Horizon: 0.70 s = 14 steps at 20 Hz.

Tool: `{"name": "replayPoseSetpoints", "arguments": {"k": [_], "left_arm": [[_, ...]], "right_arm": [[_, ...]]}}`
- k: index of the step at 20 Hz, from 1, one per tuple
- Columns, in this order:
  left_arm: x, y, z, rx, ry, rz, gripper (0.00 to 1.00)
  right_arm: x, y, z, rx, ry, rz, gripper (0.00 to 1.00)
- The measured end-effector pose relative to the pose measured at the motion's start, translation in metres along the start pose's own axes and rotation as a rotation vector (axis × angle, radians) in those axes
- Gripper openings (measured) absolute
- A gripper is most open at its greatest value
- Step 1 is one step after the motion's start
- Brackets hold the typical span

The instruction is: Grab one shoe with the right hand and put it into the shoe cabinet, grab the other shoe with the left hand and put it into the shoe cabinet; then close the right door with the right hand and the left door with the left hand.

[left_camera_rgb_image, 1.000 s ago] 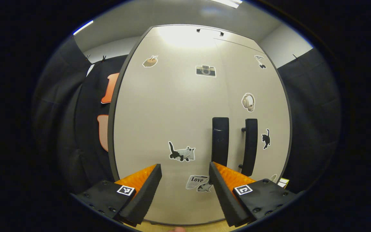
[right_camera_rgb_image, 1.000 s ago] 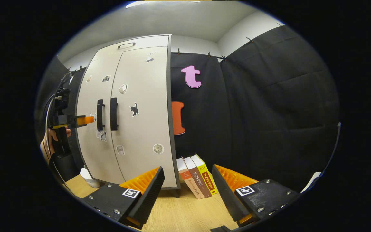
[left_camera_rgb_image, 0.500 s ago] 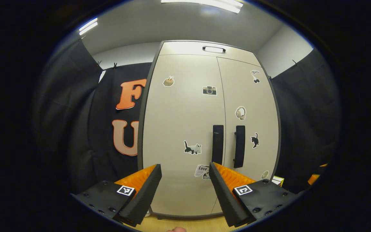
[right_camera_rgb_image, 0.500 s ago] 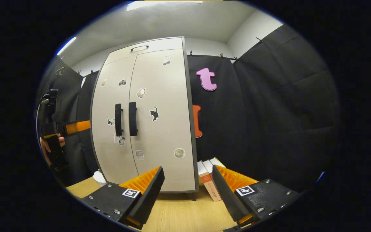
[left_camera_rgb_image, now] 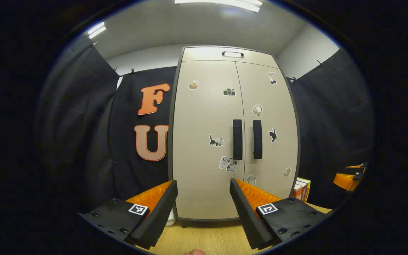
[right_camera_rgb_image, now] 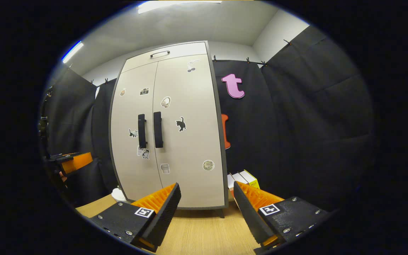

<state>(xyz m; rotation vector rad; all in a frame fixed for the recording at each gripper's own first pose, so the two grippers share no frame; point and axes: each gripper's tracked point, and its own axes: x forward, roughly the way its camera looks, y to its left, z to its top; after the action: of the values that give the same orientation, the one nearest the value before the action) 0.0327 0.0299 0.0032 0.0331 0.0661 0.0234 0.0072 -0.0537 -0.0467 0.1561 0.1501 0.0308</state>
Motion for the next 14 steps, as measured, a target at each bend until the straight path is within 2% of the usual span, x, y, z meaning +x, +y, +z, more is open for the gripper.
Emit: {"name": "replayPoseSetpoints", "arguments": {"k": [3,4,9,14], "left_arm": [[-0.015,0.005,-0.018,-0.03,0.034,0.012,0.94],[-0.018,0.008,-0.023,-0.036,0.04,0.021,0.96],[-0.032,0.014,-0.044,-0.024,0.045,0.062,0.96],[-0.038,0.007,-0.054,-0.019,0.063,0.044,0.96]], "right_arm": [[-0.004,-0.003,-0.005,-0.017,0.01,0.0,0.92],[-0.005,-0.002,-0.007,-0.018,0.011,0.002,0.93],[-0.003,0.001,-0.018,0.007,0.027,-0.001,0.93],[-0.005,0.002,-0.025,-0.001,0.035,-0.004,0.93]]}}
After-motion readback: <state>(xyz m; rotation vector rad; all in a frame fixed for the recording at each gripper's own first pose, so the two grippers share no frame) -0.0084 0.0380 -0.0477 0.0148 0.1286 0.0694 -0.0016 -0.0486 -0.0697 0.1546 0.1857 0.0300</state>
